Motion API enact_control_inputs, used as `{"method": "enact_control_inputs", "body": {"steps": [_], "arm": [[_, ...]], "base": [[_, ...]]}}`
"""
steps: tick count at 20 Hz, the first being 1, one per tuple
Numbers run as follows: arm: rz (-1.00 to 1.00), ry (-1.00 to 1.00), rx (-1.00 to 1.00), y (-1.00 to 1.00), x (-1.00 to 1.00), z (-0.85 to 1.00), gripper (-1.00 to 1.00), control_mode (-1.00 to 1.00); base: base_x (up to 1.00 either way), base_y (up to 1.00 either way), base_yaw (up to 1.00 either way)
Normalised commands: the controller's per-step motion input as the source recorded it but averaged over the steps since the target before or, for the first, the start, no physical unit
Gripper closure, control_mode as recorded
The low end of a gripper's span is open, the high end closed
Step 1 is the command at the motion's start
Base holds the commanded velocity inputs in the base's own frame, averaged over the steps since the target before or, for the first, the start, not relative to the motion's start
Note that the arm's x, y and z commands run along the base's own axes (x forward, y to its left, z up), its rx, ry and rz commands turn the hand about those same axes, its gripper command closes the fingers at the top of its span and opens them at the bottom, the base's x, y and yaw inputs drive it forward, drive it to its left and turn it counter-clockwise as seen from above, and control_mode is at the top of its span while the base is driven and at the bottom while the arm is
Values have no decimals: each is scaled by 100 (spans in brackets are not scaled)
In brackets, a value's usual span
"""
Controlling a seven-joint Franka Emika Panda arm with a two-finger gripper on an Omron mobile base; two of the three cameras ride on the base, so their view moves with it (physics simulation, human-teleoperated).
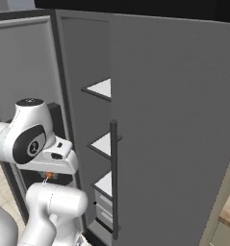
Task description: Store the kebab skewer in the freezer for long-term storage. Close the freezer door after placing the cooked food.
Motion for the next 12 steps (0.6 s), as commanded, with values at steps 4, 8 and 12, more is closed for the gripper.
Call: {"method": "enact_control_inputs", "body": {"steps": [4,8,12], "arm": [[0,0,0,0,0,0,100,100],[0,0,0,0,0,0,100,100],[0,0,0,0,0,0,100,100]], "base": [[26,3,0],[17,0,0],[13,0,0]]}}
